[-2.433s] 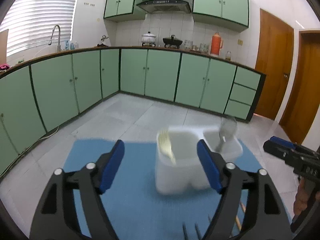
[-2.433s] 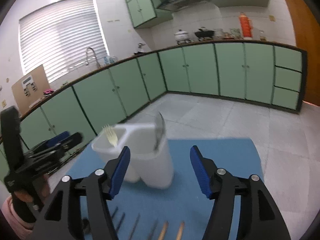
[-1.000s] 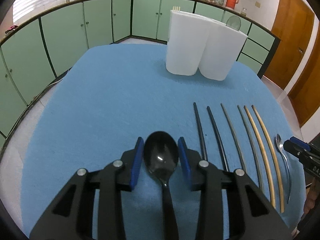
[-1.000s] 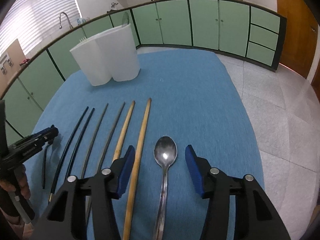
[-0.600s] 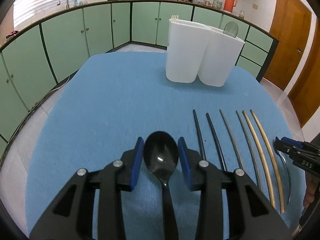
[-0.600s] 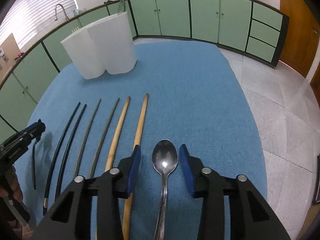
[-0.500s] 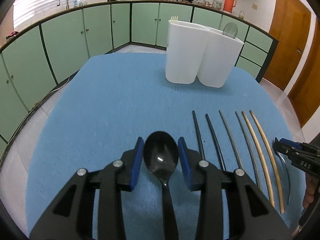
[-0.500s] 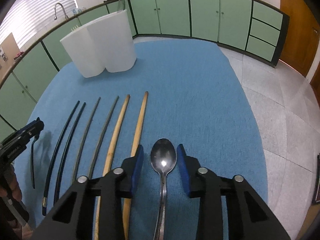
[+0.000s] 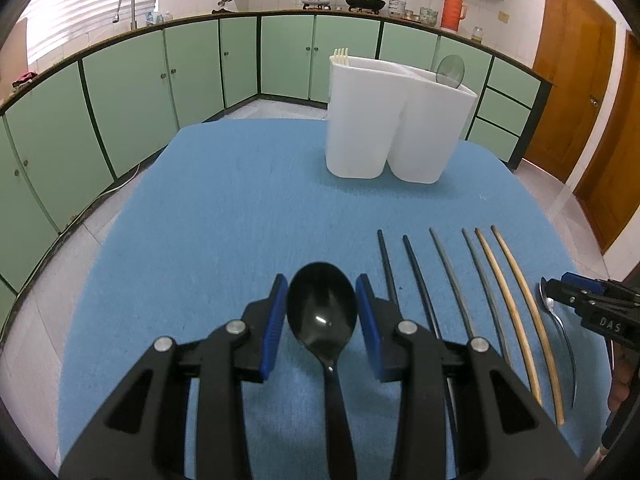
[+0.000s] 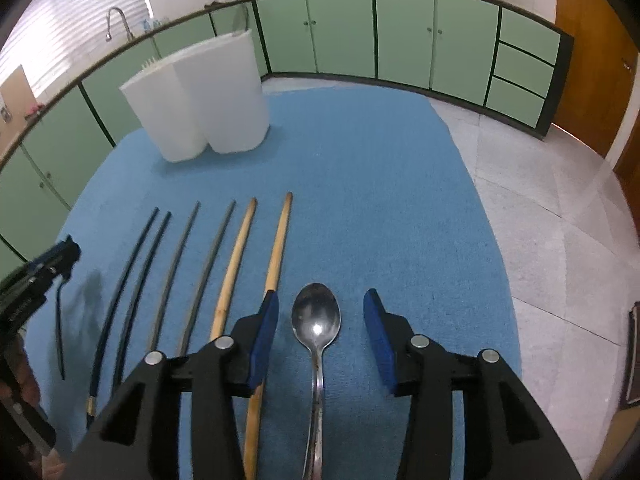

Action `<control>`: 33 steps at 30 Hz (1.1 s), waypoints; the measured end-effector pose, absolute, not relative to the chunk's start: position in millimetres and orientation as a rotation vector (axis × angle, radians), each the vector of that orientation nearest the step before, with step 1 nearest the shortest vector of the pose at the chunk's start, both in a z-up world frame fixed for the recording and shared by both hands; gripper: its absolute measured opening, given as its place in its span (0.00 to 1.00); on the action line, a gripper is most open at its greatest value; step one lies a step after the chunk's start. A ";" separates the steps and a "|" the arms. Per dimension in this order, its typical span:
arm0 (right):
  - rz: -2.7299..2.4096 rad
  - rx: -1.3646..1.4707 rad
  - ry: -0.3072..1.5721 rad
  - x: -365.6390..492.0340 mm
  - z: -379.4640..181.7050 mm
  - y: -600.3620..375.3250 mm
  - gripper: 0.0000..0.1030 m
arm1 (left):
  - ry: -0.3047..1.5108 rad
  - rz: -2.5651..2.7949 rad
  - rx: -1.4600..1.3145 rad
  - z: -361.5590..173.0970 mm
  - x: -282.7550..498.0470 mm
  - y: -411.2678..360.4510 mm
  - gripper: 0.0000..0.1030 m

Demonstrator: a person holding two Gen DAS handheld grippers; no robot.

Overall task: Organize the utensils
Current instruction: 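Lift the black spoon with the left tool while the right tool lifts the metal spoon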

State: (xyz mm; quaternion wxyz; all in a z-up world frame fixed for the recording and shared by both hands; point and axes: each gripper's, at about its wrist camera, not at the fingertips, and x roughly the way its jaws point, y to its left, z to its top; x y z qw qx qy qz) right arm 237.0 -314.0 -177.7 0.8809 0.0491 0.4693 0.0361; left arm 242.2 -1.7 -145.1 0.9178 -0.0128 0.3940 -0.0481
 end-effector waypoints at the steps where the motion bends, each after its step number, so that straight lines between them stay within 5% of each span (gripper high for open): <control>1: 0.074 0.103 0.983 238.1 -179.5 -313.7 0.43 | 0.811 -0.099 -0.027 -145.3 242.3 -1.3 0.32; 6: 0.084 0.084 1.002 243.5 -183.7 -308.2 0.43 | 0.818 -0.097 -0.031 -146.8 244.8 0.0 0.32; 15: 0.071 0.083 1.004 246.8 -186.3 -312.6 0.27 | 0.815 -0.099 -0.033 -147.0 247.0 0.4 0.32; 33: 0.212 0.134 0.568 200.0 -79.6 -311.6 0.27 | 0.570 -0.122 -0.062 -86.4 222.1 5.0 0.32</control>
